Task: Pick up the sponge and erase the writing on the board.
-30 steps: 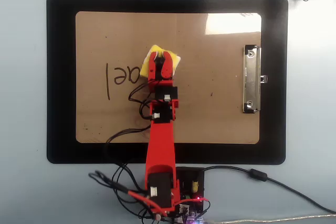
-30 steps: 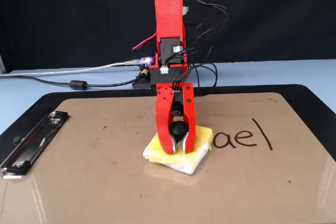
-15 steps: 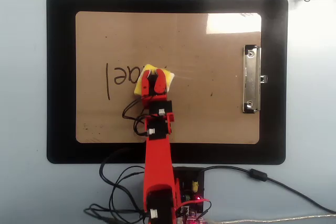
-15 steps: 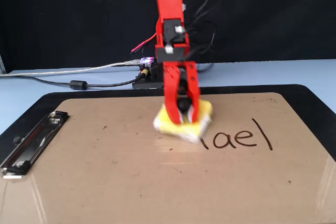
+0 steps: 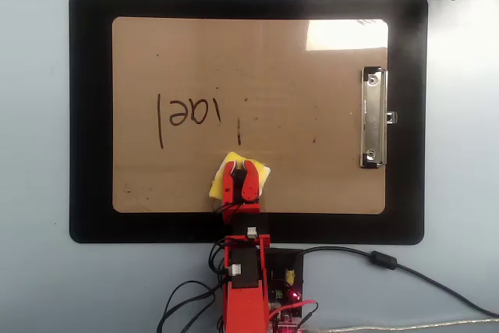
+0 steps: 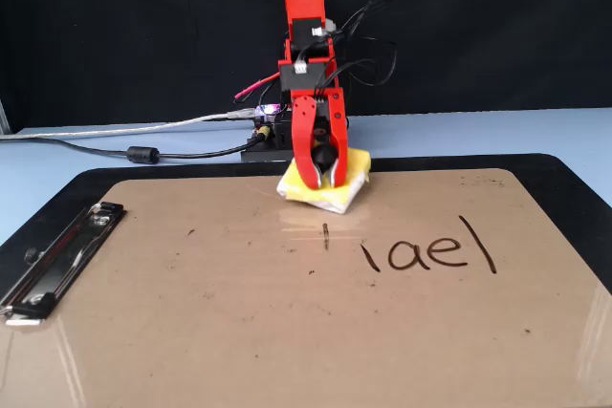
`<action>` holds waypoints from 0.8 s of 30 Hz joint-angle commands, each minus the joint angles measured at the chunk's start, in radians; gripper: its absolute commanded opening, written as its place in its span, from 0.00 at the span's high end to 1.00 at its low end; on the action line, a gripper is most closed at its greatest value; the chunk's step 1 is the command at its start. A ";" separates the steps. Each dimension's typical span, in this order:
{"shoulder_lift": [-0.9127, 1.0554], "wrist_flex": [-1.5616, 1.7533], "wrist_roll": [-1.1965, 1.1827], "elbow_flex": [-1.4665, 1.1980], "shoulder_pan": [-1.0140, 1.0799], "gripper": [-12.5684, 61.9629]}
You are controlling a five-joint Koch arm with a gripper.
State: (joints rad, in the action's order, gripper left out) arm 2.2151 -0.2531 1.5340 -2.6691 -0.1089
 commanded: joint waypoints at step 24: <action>-0.598 0.365 0.002 0.282 0.144 0.94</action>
State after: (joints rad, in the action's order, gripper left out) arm 1.6674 0.0245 1.5294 -2.4037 0.0276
